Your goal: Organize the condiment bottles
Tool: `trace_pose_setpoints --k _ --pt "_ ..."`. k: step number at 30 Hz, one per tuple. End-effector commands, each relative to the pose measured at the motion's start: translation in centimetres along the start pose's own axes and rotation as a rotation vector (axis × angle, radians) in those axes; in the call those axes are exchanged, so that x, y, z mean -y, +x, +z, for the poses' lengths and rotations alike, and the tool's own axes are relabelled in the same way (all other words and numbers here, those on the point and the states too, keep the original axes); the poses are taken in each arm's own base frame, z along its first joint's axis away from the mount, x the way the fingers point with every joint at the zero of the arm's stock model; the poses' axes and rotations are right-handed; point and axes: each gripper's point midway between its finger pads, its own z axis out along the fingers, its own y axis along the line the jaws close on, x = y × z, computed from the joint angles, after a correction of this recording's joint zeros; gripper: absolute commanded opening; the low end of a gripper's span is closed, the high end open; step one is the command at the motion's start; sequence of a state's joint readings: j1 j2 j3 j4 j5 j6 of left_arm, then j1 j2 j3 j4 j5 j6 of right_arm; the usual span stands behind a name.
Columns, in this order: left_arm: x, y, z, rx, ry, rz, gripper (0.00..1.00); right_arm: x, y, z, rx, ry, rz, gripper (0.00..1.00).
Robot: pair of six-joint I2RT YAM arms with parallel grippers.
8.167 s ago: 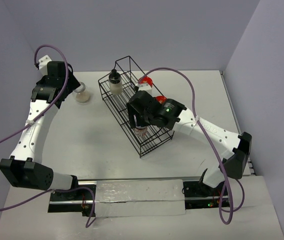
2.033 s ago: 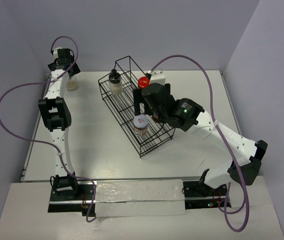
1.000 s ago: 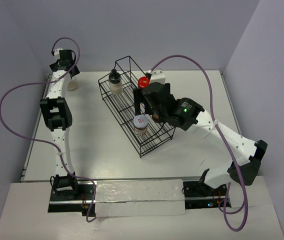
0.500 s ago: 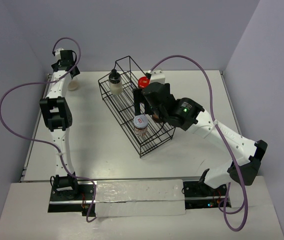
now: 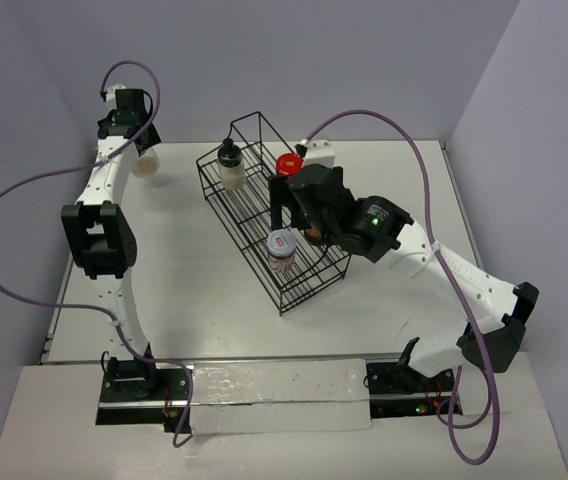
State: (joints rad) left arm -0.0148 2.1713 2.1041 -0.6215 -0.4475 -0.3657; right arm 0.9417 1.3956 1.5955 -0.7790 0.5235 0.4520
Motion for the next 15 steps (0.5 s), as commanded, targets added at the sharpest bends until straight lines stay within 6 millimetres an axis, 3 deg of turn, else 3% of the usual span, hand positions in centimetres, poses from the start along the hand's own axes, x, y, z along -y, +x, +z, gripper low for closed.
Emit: trace_pose_setpoints --k 1,10,15 --pt "0.5 -4.9 -7.9 0.116 0.08 -0.029 0.1 1.0 -1.2 -1.8 0.043 0.002 0.066 1.0" --pt "1.8 -4.8 -19.2 0.209 0.214 -0.015 0.11 3.4 -2.1 -3.8 0.097 0.068 0.115 1.0" --pt "3.8 -4.1 -23.3 0.199 0.303 -0.003 0.1 4.6 -1.7 -4.5 0.101 0.106 0.128 1.0"
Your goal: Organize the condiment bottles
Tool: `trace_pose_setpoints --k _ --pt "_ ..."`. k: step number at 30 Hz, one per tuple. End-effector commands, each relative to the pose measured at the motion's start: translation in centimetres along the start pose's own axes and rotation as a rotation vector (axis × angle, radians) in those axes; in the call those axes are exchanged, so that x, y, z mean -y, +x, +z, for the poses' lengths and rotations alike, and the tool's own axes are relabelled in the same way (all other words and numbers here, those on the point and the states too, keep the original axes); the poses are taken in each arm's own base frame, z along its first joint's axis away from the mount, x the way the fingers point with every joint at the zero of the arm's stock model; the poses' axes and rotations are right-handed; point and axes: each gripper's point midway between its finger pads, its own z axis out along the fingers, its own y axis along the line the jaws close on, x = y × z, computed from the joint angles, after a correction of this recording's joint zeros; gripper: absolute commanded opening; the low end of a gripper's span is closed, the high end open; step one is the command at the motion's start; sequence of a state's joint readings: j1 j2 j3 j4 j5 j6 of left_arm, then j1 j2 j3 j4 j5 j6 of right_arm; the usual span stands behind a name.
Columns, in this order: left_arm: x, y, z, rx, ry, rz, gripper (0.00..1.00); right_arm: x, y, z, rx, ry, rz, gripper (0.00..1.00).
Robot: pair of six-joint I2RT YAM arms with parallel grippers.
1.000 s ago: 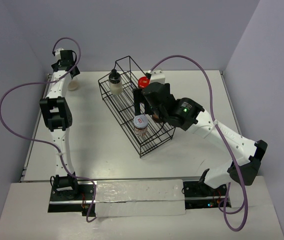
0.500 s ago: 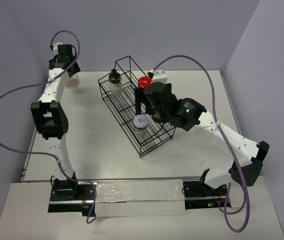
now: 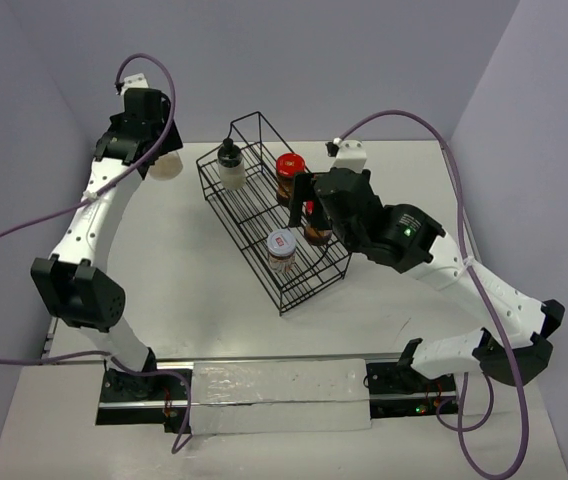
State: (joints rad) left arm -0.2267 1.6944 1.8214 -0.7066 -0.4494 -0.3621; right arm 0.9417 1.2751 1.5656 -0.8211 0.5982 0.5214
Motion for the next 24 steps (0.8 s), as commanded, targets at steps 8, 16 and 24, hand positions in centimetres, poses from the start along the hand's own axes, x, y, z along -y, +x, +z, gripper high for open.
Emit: trace_pose_setpoints --k 8,16,24 --pt "5.7 -1.8 -10.7 0.133 0.196 -0.05 0.1 4.0 -0.1 -1.9 0.046 0.115 0.059 1.0" --pt "10.1 1.4 -15.8 0.109 0.363 0.001 0.1 4.8 0.2 -1.8 0.043 0.145 0.056 1.0" --pt "13.8 4.9 -17.0 0.052 0.476 0.013 0.1 4.1 1.0 -1.2 0.015 0.129 0.057 1.0"
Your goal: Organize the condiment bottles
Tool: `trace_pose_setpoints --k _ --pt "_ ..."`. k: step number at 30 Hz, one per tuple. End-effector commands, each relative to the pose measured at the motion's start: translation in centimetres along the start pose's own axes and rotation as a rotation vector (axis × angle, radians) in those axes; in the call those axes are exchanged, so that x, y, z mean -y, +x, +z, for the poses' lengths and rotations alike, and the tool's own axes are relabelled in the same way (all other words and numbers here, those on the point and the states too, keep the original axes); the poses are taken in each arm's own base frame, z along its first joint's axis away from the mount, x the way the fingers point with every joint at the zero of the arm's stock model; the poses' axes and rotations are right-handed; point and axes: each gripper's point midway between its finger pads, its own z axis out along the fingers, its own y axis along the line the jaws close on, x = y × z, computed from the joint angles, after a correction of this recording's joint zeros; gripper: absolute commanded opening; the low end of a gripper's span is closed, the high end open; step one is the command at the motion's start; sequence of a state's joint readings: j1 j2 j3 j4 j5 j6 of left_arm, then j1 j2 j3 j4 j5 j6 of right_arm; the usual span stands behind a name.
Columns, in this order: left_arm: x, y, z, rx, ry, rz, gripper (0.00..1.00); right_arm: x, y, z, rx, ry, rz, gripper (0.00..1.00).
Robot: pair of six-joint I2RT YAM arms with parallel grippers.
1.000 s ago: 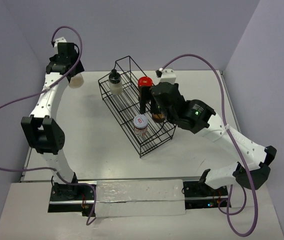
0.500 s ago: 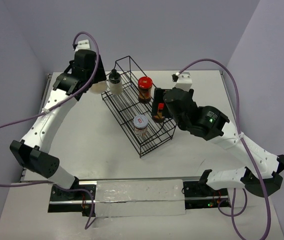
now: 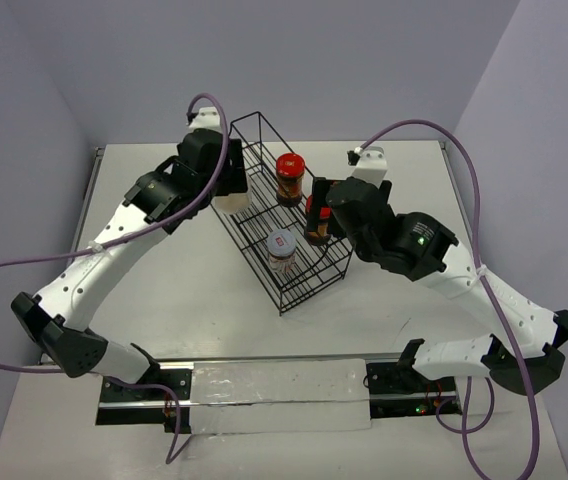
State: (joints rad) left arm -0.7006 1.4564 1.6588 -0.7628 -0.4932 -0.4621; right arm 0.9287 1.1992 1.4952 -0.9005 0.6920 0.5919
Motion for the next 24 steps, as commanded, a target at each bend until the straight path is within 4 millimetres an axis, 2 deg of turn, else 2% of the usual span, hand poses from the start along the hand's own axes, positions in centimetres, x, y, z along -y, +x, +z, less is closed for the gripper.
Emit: trace_pose_setpoints --k 1,4,11,24 --pt "3.0 -1.6 -0.7 0.079 0.114 -0.1 0.1 0.1 -0.1 0.0 0.006 0.005 0.027 1.0" --pt "4.4 -0.5 -0.2 0.066 0.15 -0.104 0.1 0.1 0.0 0.1 0.003 0.005 0.025 1.0" --pt "5.3 0.1 1.1 0.076 0.15 -0.102 0.1 0.2 0.6 0.4 -0.01 0.01 0.015 1.0" --pt "5.3 2.7 4.5 0.036 0.078 -0.061 0.1 0.4 1.1 0.9 -0.019 0.03 0.002 1.0"
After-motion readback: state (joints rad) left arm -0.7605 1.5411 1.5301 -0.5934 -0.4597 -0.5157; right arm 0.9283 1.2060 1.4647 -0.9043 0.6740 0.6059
